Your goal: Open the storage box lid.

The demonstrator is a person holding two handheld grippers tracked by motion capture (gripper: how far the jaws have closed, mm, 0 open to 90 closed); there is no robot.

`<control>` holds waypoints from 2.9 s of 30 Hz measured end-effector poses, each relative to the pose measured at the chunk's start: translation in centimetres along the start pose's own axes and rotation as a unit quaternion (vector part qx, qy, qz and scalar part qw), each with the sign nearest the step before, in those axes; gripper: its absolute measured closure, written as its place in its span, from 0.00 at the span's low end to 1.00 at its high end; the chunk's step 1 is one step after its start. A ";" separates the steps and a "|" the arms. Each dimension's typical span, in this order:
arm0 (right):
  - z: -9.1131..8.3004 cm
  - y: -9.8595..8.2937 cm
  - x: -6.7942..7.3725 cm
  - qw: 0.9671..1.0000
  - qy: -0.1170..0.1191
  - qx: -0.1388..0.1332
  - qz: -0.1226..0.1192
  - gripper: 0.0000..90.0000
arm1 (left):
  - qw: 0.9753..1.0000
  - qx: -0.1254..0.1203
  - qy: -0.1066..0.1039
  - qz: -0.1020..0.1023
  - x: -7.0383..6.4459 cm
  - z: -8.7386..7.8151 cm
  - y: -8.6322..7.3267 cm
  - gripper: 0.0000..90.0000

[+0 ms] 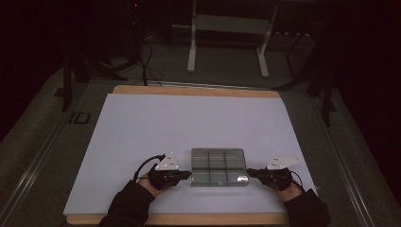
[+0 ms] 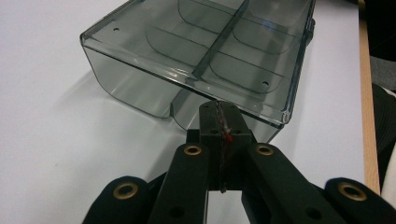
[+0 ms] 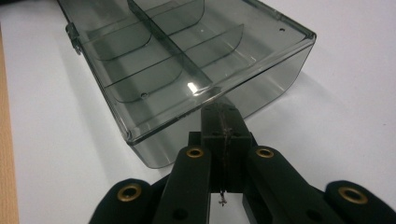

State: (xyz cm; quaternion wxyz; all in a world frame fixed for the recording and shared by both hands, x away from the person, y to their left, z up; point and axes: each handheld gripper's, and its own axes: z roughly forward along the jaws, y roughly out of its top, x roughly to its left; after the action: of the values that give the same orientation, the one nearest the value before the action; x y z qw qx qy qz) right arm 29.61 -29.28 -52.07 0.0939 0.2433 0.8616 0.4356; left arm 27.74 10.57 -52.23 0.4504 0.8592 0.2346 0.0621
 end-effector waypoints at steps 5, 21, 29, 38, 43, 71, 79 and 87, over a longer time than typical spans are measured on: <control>-0.1 0.0 -0.1 1.000 0.006 -0.001 0.004 1.00 | 1.000 -0.001 0.003 0.000 0.0 0.0 0.0 1.00; -0.4 0.9 -0.1 1.000 -0.009 -0.019 -0.001 0.84 | 0.999 -0.024 0.015 -0.018 0.7 -0.1 0.7 0.81; -0.5 1.4 -0.4 1.000 -0.015 -0.026 -0.003 0.79 | 0.999 -0.039 0.034 -0.007 0.7 -0.1 1.1 0.75; -0.7 2.3 -0.8 0.999 -0.018 -0.042 -0.005 0.75 | 0.996 -0.066 0.061 -0.005 1.2 -0.3 1.6 0.71; -0.7 2.8 -0.9 0.999 -0.023 -0.046 -0.009 0.75 | 0.995 -0.075 0.061 -0.012 1.5 -0.1 2.0 0.71; -0.6 5.7 -2.1 0.994 -0.063 -0.089 -0.008 0.78 | 0.989 -0.113 0.097 -0.020 2.9 1.0 5.0 0.75; -0.3 6.5 -2.5 0.993 -0.074 -0.094 -0.008 0.83 | 0.986 -0.118 0.118 -0.028 3.2 1.7 5.4 0.78; 0.5 7.2 -2.9 0.991 -0.091 -0.095 0.003 0.87 | 0.984 -0.118 0.129 -0.032 3.8 2.1 5.5 0.81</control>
State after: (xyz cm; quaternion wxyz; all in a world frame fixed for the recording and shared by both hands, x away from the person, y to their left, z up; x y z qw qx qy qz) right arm 34.69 -26.79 -46.77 0.1933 0.2741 0.8033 0.4921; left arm 33.67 8.11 -49.47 0.5161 0.7771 0.3090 0.1854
